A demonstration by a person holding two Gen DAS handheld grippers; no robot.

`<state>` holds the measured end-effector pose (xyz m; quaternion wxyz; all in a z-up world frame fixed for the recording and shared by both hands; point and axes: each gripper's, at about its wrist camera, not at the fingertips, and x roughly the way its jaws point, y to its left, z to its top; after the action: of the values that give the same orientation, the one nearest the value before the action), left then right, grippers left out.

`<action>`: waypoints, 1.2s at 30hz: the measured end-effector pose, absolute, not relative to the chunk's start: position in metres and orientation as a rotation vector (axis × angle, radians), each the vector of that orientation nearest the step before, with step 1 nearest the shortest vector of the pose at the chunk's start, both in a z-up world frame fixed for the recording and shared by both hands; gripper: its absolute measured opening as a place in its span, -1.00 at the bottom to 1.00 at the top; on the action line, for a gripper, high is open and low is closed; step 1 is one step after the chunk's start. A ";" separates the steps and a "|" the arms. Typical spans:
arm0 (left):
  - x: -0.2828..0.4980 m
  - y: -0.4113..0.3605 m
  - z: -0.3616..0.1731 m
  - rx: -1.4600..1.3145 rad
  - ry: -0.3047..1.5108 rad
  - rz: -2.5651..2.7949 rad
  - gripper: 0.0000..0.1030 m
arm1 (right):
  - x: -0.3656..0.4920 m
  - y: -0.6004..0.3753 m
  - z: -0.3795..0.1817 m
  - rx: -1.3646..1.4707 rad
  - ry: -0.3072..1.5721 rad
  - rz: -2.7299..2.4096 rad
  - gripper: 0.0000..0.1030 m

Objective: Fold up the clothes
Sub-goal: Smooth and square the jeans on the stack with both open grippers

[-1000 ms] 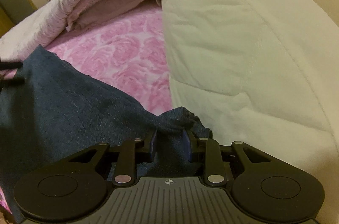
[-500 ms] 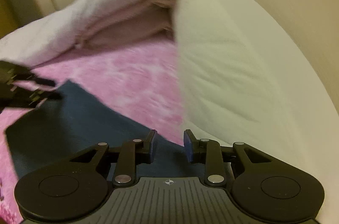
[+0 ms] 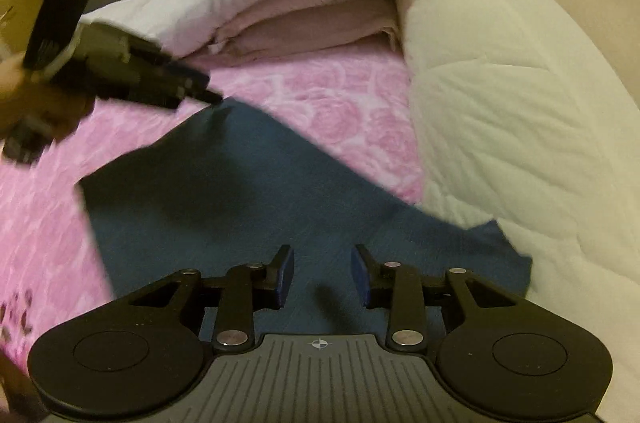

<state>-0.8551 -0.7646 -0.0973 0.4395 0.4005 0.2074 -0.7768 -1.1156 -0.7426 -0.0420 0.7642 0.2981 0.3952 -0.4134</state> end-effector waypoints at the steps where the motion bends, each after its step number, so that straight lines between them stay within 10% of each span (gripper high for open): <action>1: -0.849 -0.755 -0.090 0.980 0.524 -1.945 -0.48 | -1.117 -0.731 -0.040 0.654 0.861 -0.889 -0.32; 36: -0.855 -0.638 -0.098 1.157 0.358 -2.043 -0.50 | -1.113 -0.607 -0.044 0.935 0.792 -1.195 -0.24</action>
<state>-0.8553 -0.6378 -0.0983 0.3739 0.4519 0.1396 -0.7978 -1.1128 -0.6072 -0.0436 0.6558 0.4124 0.3493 -0.5270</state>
